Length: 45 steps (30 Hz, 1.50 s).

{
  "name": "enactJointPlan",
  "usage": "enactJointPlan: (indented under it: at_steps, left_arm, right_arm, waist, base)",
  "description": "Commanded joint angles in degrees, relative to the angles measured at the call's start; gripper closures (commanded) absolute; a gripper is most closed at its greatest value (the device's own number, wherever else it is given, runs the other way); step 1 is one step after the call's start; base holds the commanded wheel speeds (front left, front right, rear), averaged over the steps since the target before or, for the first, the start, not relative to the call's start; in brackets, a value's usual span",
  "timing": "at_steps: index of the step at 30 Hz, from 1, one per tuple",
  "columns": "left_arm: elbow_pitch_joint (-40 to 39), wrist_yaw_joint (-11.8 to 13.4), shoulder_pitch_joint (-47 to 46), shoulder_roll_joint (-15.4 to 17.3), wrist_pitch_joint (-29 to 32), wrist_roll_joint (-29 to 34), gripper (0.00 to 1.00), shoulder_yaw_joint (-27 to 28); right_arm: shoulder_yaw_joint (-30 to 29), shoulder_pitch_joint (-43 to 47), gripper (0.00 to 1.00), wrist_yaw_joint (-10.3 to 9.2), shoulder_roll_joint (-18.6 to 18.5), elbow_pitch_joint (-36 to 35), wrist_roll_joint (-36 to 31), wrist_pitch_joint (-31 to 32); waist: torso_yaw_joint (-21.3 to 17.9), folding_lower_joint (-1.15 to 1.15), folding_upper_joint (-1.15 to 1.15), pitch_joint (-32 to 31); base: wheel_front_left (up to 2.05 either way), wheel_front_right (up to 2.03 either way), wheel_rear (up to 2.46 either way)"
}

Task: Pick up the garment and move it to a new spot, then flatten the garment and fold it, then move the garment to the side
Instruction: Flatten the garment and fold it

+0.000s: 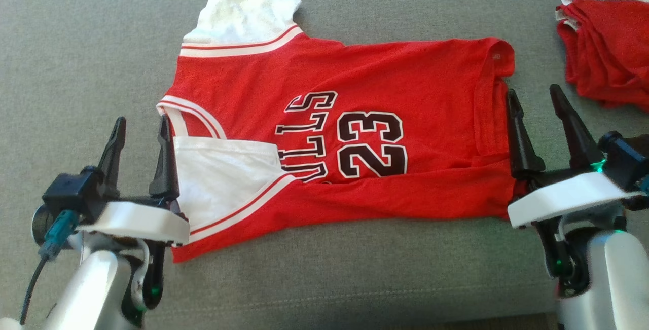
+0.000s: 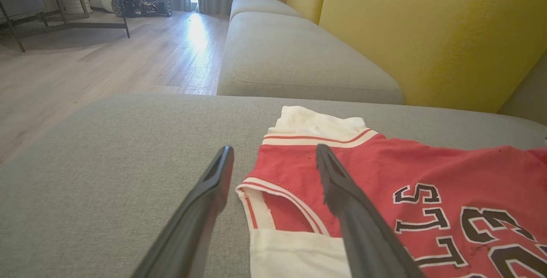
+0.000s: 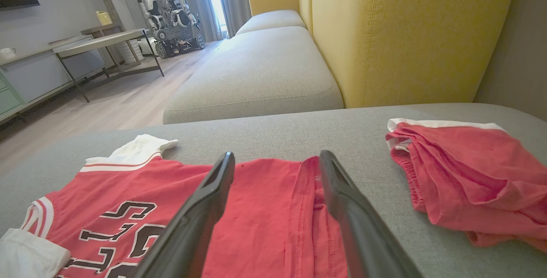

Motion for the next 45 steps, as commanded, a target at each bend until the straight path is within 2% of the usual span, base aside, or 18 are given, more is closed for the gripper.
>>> enactJointPlan:
  at_steps: [1, 6, 13, 20, 25, 31, 41, 42, 43, 44, 45]
  left_arm:
    - [-1.9, 0.1, -2.3, 1.4, -0.1, -0.1, 0.0, 2.0]
    - [-2.2, -1.2, -6.7, 2.0, 0.9, 0.1, 0.0, 1.6]
    - [1.3, -5.5, -23.6, 2.2, 4.7, -0.1, 0.0, 1.1]
    - [17.0, -13.8, -39.3, 1.7, 10.8, -4.9, 0.0, 0.6]
    - [29.8, -18.5, -45.8, 3.4, 15.8, -7.6, 0.0, 0.3]
    - [39.6, -20.3, -50.2, 5.8, 21.0, -8.8, 0.0, -1.3]
    - [45.0, -21.1, -52.5, 7.1, 22.9, -9.6, 0.0, -5.4]
    - [45.0, -21.1, -52.5, 7.1, 23.1, -9.9, 0.26, -5.9]
    - [44.7, -21.1, -52.5, 7.0, 23.0, -10.3, 0.93, -6.5]
    - [44.2, -21.2, -52.5, 7.0, 22.6, -10.7, 1.0, -7.0]
    - [43.7, -21.2, -52.5, 7.0, 22.0, -11.1, 1.0, -7.5]
  right_arm:
    - [1.0, -0.4, 0.0, -0.04, -0.3, -2.5, 0.3, 0.5]
    - [0.6, -1.2, 0.0, -0.04, -0.2, -3.3, 0.4, 0.6]
    - [0.7, -4.3, 0.0, -0.04, -0.2, -5.1, 0.2, 0.6]
    - [2.1, -7.1, 0.0, -0.04, -0.1, -4.8, 0.7, -0.6]
    - [2.8, -8.3, 0.0, -0.04, -0.1, -3.6, 2.1, -2.4]
    - [3.2, -8.8, 0.0, -0.04, -0.1, -1.9, 3.4, -4.2]
    - [3.3, -9.3, 0.0, -0.04, -0.1, -0.2, 4.7, -5.3]
    - [3.2, -9.4, 0.0, -0.04, -0.1, -0.1, 4.7, -5.3]
    - [2.9, -9.4, 0.0, -0.04, -0.1, 0.1, 4.7, -5.2]
    - [2.6, -9.5, 0.0, -0.04, -0.1, 0.2, 4.5, -5.2]
    - [2.3, -9.5, 0.0, -0.04, -0.1, 0.3, 4.3, -5.1]
  waist:
    - [0.1, 0.0, 0.0, 0.2]
    - [0.1, 0.0, 0.0, 1.9]
    - [-1.7, 0.0, 0.0, 7.8]
    - [-5.4, 0.0, 0.0, 13.6]
    - [-7.8, 0.0, 0.0, 16.1]
    - [-9.4, 0.0, 0.0, 17.4]
    - [-10.5, 0.0, 0.0, 17.9]
    - [-10.5, 0.0, 0.0, 17.9]
    - [-10.5, 0.0, 0.0, 17.8]
    - [-10.4, 0.0, 0.0, 17.8]
    - [-10.2, 0.0, 0.0, 17.7]
  base:
    - [0.0, 0.0, 0.0]
    - [0.0, 0.0, 0.0]
    - [0.0, 0.0, 0.0]
    - [0.0, 0.0, 0.0]
    - [0.0, 0.0, 0.0]
    - [0.0, 0.0, 0.0]
    - [0.0, 0.0, 0.0]
    - [0.0, 0.0, 0.0]
    - [0.0, 0.0, 0.0]
    - [0.0, 0.0, 0.0]
    - [0.0, 0.0, 0.0]
